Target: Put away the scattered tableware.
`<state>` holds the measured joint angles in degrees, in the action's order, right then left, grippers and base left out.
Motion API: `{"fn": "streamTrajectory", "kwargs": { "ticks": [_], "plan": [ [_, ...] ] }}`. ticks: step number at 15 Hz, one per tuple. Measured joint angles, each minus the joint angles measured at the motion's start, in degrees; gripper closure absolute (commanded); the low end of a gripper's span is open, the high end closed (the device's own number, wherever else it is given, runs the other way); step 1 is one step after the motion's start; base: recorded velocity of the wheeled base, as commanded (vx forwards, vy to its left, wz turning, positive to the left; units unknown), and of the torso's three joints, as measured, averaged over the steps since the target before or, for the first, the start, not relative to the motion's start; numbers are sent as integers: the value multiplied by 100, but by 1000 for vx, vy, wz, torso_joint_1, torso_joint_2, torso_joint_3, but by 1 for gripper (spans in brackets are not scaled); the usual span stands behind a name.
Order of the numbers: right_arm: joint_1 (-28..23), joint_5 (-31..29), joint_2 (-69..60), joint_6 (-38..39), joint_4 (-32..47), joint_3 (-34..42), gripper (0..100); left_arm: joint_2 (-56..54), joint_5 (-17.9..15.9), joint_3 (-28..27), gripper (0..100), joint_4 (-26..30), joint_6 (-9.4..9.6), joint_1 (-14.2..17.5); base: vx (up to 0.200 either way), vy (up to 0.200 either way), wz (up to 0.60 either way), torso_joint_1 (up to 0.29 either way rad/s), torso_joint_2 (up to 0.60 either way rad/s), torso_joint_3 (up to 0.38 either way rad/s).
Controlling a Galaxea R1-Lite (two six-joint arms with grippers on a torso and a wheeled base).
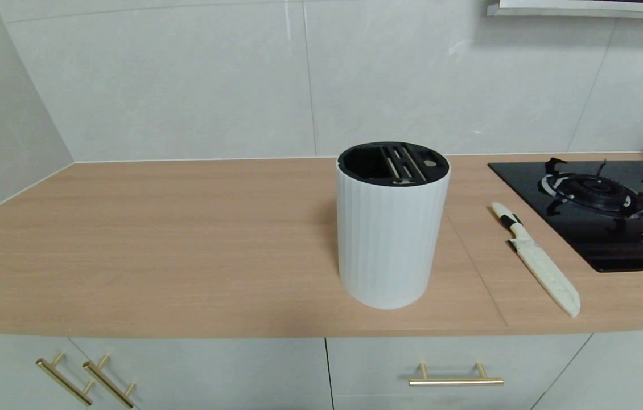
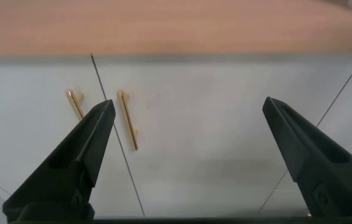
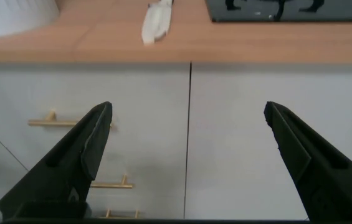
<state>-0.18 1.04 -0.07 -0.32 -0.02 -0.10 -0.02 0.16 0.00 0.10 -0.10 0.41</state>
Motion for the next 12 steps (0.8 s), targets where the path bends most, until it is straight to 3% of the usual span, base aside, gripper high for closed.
{"fn": "streamTrajectory", "kwargs": {
  "ticks": [12],
  "plan": [
    [0,0,0,-1,2,0,0,0,0,0,0,0,-4,0,0,0,0,247,-544,-303]
  ]
}}
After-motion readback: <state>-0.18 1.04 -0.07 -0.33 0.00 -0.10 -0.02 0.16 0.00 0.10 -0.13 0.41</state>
